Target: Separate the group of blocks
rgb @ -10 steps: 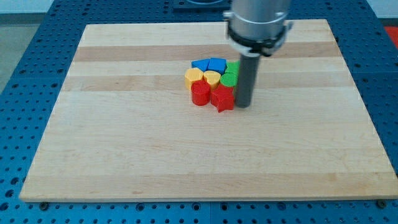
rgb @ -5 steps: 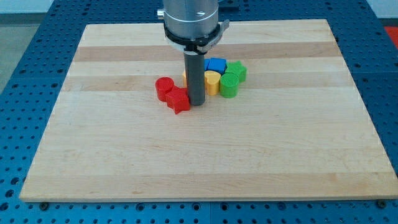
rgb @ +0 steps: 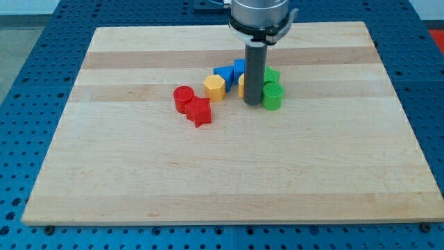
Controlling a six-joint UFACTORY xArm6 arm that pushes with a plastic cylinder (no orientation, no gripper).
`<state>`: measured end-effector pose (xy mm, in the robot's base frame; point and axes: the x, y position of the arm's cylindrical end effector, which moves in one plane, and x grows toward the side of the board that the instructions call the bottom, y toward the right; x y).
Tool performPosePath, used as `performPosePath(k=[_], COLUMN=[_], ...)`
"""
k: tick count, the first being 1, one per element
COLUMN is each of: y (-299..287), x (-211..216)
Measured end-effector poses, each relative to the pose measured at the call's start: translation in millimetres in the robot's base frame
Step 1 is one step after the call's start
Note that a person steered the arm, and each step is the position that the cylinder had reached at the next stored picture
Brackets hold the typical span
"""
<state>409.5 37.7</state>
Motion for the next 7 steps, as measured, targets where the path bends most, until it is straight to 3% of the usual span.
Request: performPosePath(k=[3, 5, 7], y=[4, -22, -37], x=[-41, -43, -73])
